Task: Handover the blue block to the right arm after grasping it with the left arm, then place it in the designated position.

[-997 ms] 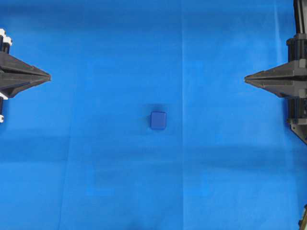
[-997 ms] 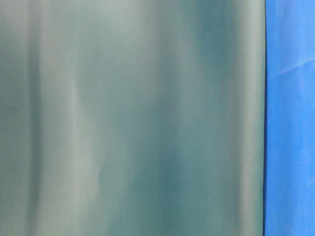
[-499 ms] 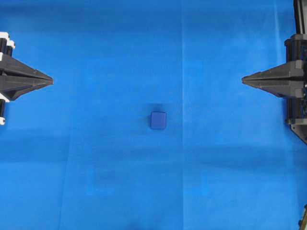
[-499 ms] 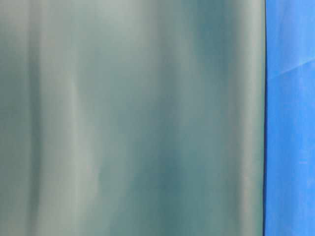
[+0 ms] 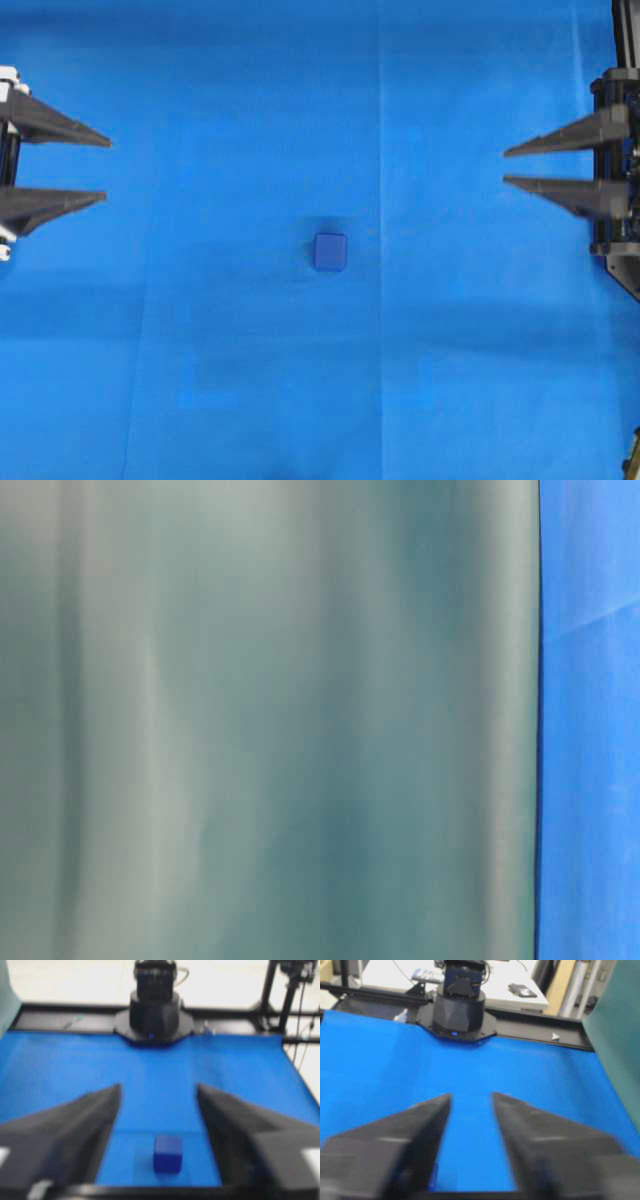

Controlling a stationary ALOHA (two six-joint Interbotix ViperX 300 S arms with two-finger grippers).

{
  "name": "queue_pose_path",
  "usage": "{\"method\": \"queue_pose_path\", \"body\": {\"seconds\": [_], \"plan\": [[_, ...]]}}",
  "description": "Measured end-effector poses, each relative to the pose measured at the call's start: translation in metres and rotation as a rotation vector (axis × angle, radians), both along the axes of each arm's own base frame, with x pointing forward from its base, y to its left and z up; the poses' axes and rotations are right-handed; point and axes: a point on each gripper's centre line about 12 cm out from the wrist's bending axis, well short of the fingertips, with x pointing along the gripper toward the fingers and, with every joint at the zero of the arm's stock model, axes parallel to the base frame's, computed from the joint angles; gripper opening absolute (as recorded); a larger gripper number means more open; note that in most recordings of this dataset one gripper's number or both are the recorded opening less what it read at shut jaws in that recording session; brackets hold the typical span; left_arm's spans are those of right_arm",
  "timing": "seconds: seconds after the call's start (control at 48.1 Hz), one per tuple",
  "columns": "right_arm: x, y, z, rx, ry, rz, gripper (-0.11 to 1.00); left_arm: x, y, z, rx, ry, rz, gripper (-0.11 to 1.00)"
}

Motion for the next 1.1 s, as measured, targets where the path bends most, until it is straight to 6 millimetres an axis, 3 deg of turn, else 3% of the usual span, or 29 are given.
{"method": "queue_pose_path", "body": {"seconds": [0.083, 0.145, 0.187, 0.706, 0.935, 1.101], "plan": [[0.001, 0.0, -0.001, 0.003, 0.008, -0.002, 0.79, 0.0, 0.0, 0.0, 0.0, -0.002, 0.002, 0.9], [0.001, 0.0, -0.003, 0.005, 0.015, -0.002, 0.93, 0.0, 0.0, 0.0, 0.0, -0.002, 0.0, 0.91], [0.002, 0.0, -0.003, 0.005, 0.018, -0.002, 0.96, 0.0, 0.0, 0.0, 0.002, -0.002, 0.0, 0.91], [0.002, -0.001, -0.004, 0.011, 0.024, -0.003, 0.97, 0.005, 0.0, -0.002, -0.002, -0.005, 0.0, 0.91], [0.004, -0.001, -0.004, 0.01, 0.029, -0.003, 0.97, 0.032, 0.0, -0.01, 0.0, 0.006, 0.001, 0.91], [0.006, -0.001, -0.003, 0.011, 0.03, -0.003, 0.97, 0.067, -0.001, -0.013, 0.0, 0.026, 0.0, 0.91]]}}
